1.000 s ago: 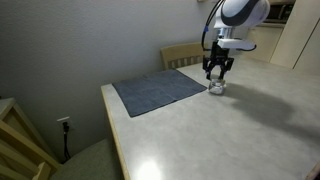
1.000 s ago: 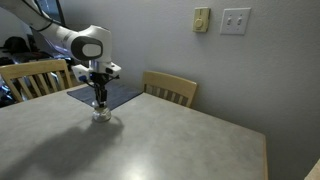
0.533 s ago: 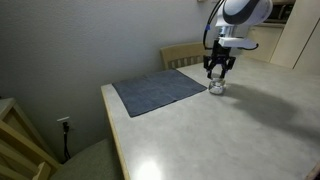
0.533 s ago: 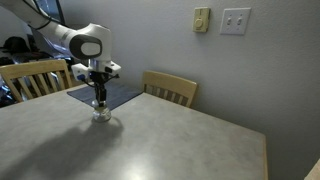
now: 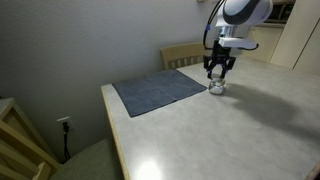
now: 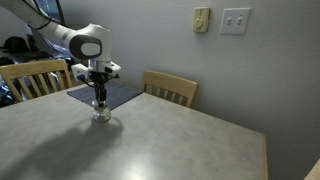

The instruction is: Put the lid on the bottle

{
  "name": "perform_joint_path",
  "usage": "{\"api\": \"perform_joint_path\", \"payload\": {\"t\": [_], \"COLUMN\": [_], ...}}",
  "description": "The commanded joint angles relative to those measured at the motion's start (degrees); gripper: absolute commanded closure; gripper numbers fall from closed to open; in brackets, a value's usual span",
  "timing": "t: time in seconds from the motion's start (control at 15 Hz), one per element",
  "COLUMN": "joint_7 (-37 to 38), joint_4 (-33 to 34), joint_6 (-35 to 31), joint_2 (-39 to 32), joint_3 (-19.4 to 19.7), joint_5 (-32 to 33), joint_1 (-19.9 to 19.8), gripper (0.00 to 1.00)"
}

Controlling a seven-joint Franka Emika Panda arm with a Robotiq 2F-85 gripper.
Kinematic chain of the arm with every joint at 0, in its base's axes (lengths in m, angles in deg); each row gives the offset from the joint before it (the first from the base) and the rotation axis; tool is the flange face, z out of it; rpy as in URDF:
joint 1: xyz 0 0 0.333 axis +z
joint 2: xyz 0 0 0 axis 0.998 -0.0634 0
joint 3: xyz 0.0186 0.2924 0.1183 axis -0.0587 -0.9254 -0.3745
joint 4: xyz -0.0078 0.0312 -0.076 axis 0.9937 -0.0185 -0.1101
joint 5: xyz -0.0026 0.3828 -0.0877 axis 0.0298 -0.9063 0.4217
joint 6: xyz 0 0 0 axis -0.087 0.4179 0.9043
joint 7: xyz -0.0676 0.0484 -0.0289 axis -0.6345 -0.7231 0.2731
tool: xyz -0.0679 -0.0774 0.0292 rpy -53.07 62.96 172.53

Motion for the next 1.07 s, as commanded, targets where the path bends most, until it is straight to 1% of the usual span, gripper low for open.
{"api": "perform_joint_path", "payload": {"t": [0.0, 0.07, 0.2, 0.53, 0.8, 1.0], "joint_7": [-0.36, -0.36, 2.55, 11.75, 16.1, 17.37], "joint_4": [0.11, 0.11, -0.93, -2.45, -2.72, -3.96], "joint_6": [0.14, 0.13, -0.85, -0.82, -0.44, -1.4], "joint_2": [-0.01, -0.01, 0.85, 2.5, 2.78, 3.66], "joint_3": [0.77, 0.77, 2.08, 5.77, 6.47, 5.97], "joint_5": [-0.6, -0.6, 0.67, 4.58, 6.84, 6.6], "joint_1": [0.67, 0.67, 1.99, 5.91, 6.95, 6.39], "gripper": [0.31, 0.56, 0.56, 0.56, 0.56, 0.56]}}
